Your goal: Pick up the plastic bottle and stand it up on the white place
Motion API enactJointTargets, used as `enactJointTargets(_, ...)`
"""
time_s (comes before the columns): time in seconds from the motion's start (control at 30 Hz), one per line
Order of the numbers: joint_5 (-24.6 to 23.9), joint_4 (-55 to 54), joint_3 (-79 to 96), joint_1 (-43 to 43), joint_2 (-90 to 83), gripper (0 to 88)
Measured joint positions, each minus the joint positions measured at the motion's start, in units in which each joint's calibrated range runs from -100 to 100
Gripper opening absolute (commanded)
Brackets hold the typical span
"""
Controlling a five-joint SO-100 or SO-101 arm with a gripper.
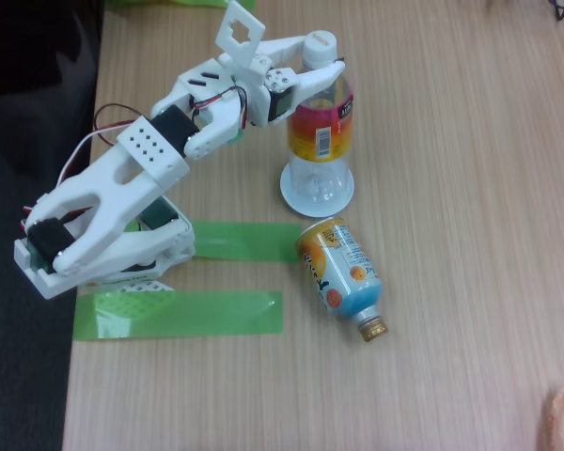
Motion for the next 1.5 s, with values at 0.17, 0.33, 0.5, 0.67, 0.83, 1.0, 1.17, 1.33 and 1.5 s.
enactJointTargets(0.17,-0.11,0.0,0.0,0.0,0.0,10.3)
enactJointTargets(0.33,-0.11,-0.25,0.0,0.0,0.0,10.3)
enactJointTargets(0.5,-0.11,-0.34,0.0,0.0,0.0,10.3)
enactJointTargets(0.67,-0.11,-0.34,0.0,0.0,0.0,10.3)
enactJointTargets(0.83,-0.11,-0.34,0.0,0.0,0.0,10.3)
enactJointTargets(1.0,-0.26,-0.34,0.0,0.0,-0.93,10.3)
enactJointTargets(1.17,-0.21,-0.34,0.0,0.0,-4.46,10.8)
enactJointTargets(1.33,-0.21,-0.34,0.0,0.0,-5.56,10.8)
enactJointTargets(1.5,-0.16,-0.34,0.0,0.0,-5.72,10.8)
